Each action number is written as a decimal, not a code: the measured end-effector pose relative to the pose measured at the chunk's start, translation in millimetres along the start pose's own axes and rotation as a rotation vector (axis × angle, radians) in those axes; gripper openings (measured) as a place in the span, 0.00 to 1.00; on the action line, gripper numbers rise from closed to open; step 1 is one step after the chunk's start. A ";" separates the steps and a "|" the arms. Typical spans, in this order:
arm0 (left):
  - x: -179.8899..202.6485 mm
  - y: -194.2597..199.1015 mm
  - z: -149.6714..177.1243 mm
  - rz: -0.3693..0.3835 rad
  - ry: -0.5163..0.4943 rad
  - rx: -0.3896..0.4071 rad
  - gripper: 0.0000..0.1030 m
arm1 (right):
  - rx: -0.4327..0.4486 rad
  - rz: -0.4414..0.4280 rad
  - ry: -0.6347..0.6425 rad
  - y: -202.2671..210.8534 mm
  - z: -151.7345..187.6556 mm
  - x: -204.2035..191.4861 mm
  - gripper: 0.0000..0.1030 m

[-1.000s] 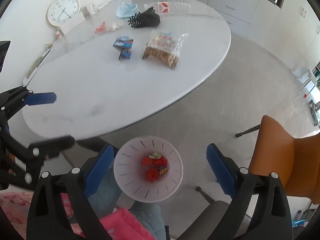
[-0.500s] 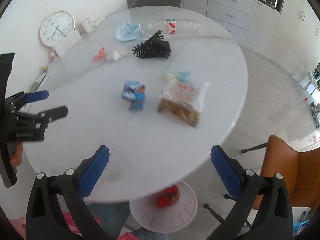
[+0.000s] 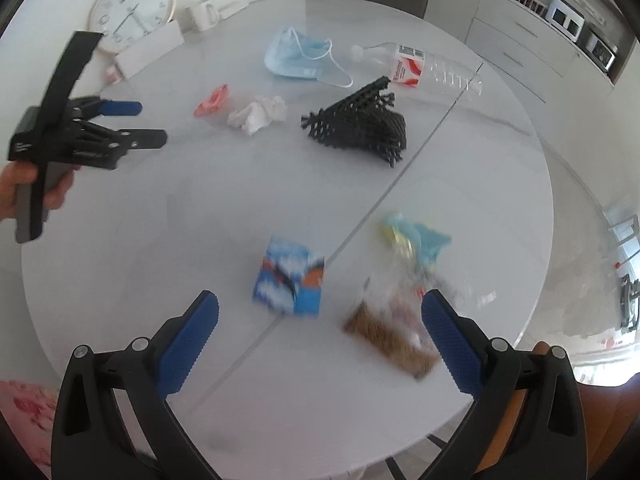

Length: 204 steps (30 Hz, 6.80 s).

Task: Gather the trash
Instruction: 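Move the left tool to the pink paper and close on it, then grasp the blue printed box with the right tool while the left tool holds the pink paper, then carry both items over the white bin and open both tools, then grasp the white tissue with the left tool while the right tool grasps the clear food bag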

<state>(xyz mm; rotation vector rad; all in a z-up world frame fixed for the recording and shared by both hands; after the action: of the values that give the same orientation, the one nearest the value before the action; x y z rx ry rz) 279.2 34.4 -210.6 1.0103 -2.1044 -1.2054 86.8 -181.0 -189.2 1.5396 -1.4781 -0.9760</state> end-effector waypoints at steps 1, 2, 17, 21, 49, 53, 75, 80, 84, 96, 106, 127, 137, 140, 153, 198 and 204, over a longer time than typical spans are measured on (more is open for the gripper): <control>-7.5 -8.3 -5.5 0.013 0.019 0.007 0.93 | 0.009 -0.010 -0.013 -3.7 -7.1 -2.9 0.98; -12.7 -14.8 -8.8 0.021 0.030 0.011 0.93 | 0.019 -0.021 -0.031 -9.2 -17.2 -7.6 0.98; -39.5 -93.8 -48.7 0.051 0.076 -0.010 0.49 | 0.032 -0.061 -0.165 -74.3 -95.7 -41.2 0.98; -40.8 -96.3 -54.5 0.044 0.071 -0.002 0.41 | 0.013 -0.066 -0.146 -87.3 -110.0 -46.7 0.98; 84.7 8.8 84.5 -0.018 0.231 -0.123 0.26 | -0.143 -0.372 0.875 -45.6 0.6 -20.0 0.98; 108.0 14.9 111.5 -0.064 0.327 -0.115 0.26 | -0.109 -0.385 1.058 -56.1 10.5 -24.3 0.96; 170.6 56.4 150.4 -0.122 0.422 -0.098 0.26 | -0.122 -0.419 1.011 -39.9 4.0 -40.6 0.49; 191.2 78.5 146.5 -0.162 0.381 -0.072 0.26 | -0.049 -0.402 0.909 6.0 22.3 -23.0 0.49; 217.9 97.7 152.1 -0.166 0.374 -0.070 0.26 | -0.031 -0.395 0.814 38.0 67.3 -11.2 0.49; 331.3 117.6 195.9 -0.015 0.125 -0.120 0.26 | -0.045 -0.383 0.423 125.2 205.4 31.7 0.49; 394.0 113.3 234.4 0.088 -0.016 -0.157 0.26 | -0.072 -0.262 0.152 141.0 282.7 60.3 0.50; 427.4 112.6 235.1 -0.007 0.016 -0.159 0.78 | -0.073 -0.328 0.321 139.0 286.3 72.5 0.50; 375.2 151.7 229.9 -0.100 0.149 -0.113 0.89 | -0.078 -0.351 0.386 130.9 290.7 47.0 0.50; 349.8 161.8 231.3 -0.147 0.197 -0.107 0.89 | -0.072 -0.321 0.409 122.8 296.1 33.0 0.72; 310.2 176.0 237.6 -0.141 0.278 -0.084 0.89 | -0.009 -0.172 0.283 137.5 275.1 39.8 0.93; 161.7 55.8 15.8 -0.199 0.135 0.036 0.93 | 0.046 0.015 -0.276 15.1 73.4 91.0 0.98; 101.6 -16.2 -29.1 -0.125 -0.007 0.031 0.93 | 0.039 0.121 -0.541 -27.1 64.4 83.9 0.98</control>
<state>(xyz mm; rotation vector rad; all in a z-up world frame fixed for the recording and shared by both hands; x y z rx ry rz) 245.6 -67.0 -204.5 1.1689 -2.0974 -1.2403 41.7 -265.7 -241.3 1.2449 -1.9418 -1.3663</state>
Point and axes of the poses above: each gripper's, at about its wrist camera, not at the fingertips, and y roughly against the way its jaws point, x to its right, z to its underside, the point moved 1 cm from there along -y, roughly the way its jaws point
